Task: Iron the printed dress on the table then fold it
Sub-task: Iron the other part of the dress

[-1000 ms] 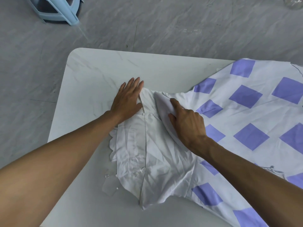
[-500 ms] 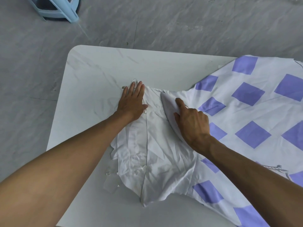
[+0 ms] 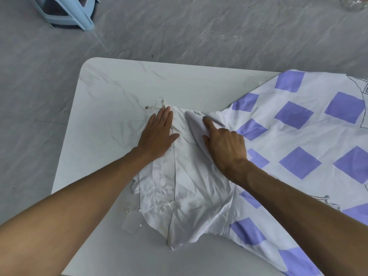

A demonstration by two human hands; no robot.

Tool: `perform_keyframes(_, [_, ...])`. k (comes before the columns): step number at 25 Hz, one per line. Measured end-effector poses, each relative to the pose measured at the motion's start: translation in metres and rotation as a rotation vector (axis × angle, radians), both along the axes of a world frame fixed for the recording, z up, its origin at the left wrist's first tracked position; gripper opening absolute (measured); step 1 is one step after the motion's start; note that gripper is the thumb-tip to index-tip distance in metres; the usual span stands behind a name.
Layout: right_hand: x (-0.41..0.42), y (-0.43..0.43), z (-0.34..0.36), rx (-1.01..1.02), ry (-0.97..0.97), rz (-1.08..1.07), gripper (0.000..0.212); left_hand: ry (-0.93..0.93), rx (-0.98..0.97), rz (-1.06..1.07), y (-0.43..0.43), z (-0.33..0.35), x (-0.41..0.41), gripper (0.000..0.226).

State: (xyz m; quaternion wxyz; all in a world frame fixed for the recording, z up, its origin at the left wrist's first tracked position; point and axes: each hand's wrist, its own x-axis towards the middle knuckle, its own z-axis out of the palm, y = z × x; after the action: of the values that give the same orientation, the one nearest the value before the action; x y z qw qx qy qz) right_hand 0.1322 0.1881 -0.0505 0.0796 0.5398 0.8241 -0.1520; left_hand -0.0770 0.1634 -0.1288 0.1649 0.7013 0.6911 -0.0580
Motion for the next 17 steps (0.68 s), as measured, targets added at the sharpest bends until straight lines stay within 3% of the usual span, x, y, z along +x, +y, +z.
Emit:
perform_keyframes(4, [-0.008, 0.007, -0.013, 0.108, -0.120, 0.095, 0.046, 0.095, -0.084, 0.029, 0.001, -0.009, 0.004, 0.084])
perform_keyframes(10, [0.033, 0.016, -0.004, 0.133, -0.244, -0.026, 0.043, 0.156, -0.128, 0.021, 0.003, -0.006, 0.006, 0.085])
perform_keyframes(14, [0.046, 0.016, 0.011, 0.105, -0.186, -0.107, 0.041, 0.142, -0.150, 0.013, 0.004, -0.003, 0.004, 0.086])
perform_keyframes(17, [0.030, 0.009, 0.015, 0.053, -0.101, 0.003, 0.045, 0.130, -0.142, 0.004, 0.003, -0.003, 0.001, 0.087])
